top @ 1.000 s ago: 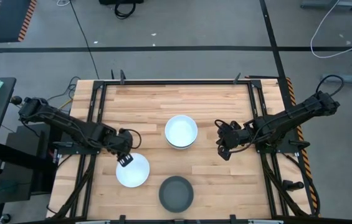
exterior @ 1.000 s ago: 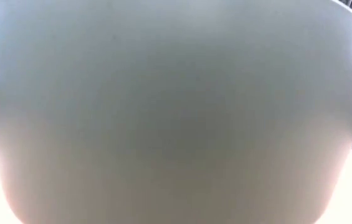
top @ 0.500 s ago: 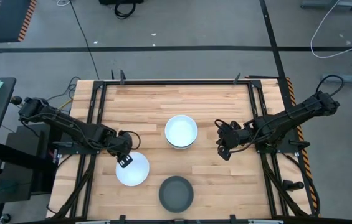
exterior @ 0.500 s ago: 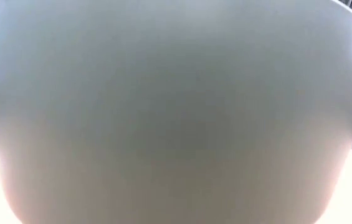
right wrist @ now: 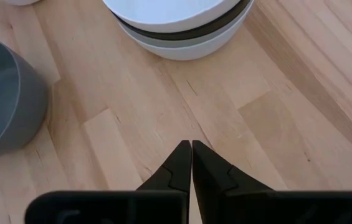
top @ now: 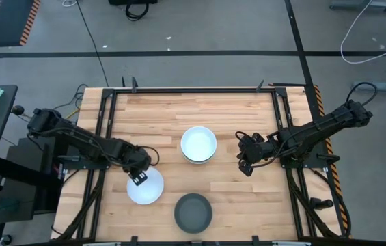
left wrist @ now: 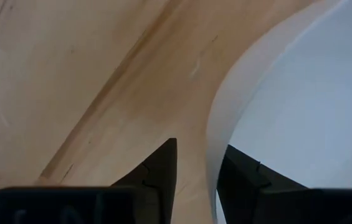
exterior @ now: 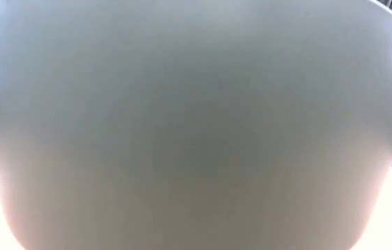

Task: Nest bowls inside each other
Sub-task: Stack the bottom white bowl on top of the top white bowl

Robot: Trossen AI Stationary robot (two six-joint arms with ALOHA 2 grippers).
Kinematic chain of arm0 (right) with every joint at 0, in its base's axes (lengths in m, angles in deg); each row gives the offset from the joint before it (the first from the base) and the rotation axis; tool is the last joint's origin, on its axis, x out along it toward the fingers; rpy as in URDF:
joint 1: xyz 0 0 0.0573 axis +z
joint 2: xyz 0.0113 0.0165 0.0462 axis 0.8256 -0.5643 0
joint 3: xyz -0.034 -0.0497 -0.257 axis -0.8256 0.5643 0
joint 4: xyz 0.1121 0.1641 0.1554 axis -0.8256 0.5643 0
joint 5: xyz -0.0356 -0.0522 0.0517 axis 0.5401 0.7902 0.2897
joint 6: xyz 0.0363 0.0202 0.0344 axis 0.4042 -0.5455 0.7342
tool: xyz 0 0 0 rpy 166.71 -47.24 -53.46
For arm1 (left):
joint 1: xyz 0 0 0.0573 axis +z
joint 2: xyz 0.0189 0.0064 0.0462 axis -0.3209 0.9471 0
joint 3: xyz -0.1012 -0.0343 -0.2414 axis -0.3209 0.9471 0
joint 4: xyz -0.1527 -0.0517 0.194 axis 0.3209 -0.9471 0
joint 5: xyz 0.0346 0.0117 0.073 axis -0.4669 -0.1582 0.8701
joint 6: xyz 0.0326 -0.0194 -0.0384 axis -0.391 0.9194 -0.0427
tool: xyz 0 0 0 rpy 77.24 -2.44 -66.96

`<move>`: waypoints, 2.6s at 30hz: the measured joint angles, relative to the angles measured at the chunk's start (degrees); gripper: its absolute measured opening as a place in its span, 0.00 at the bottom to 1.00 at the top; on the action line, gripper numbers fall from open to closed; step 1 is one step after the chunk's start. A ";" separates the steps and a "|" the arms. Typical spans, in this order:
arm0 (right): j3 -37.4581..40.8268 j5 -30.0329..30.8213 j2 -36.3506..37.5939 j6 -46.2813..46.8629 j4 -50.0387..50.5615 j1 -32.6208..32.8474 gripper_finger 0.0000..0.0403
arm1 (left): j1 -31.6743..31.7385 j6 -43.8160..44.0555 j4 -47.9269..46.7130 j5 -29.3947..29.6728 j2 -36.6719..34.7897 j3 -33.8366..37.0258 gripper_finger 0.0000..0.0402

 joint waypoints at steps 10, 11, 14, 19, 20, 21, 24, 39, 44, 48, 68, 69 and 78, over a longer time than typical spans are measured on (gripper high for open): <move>0.00 0.00 0.00 -0.13 -0.05 0.00 0.05 | 3.57 -2.99 -0.06 -0.29 -0.19 0.00 0.05; 0.00 0.00 0.00 -0.13 -0.06 0.00 0.05 | 4.00 -3.49 0.12 -0.31 -0.21 0.00 0.03; 0.00 0.00 0.00 -0.14 -0.07 0.00 0.05 | 5.42 -4.85 0.08 -0.83 -0.19 -0.04 0.04; 0.00 0.00 0.00 -0.30 -0.04 0.00 0.05 | 7.71 -7.59 -0.63 -2.10 -0.19 -1.64 0.02; 0.00 0.00 0.00 -0.44 -0.05 0.00 0.05 | 8.17 -8.38 -0.55 -2.16 -0.19 -2.61 0.02; 0.00 0.00 0.00 -0.57 -0.04 0.00 0.05 | 8.65 -9.01 -0.52 -2.24 -0.19 -3.80 0.02; 0.00 0.02 0.00 -0.70 -0.04 0.00 0.05 | 10.01 -11.70 -1.04 -2.21 -0.19 -8.00 0.03; 0.00 3.67 0.00 -1.76 -0.04 0.00 0.05 | 20.70 -24.35 -8.00 7.86 0.22 -38.38 0.02; 0.00 5.54 0.00 -2.58 -0.18 0.02 0.05 | 23.05 -28.18 -7.71 8.83 3.94 -43.36 0.02; 0.00 5.81 0.00 -2.56 -0.91 0.02 0.05 | 24.77 -32.52 -8.36 7.10 10.19 -46.51 0.02; 0.00 9.63 0.00 -1.25 -1.36 4.50 0.05 | 33.24 -42.06 -18.20 -2.58 38.05 -68.15 0.02; 0.00 9.97 0.00 -0.98 -1.38 5.01 0.04 | 33.41 -42.17 -18.27 -2.81 38.69 -68.74 0.02; 0.02 13.33 0.00 2.39 -1.35 9.62 0.03 | 34.59 -43.06 -19.09 -3.26 42.46 -69.66 0.02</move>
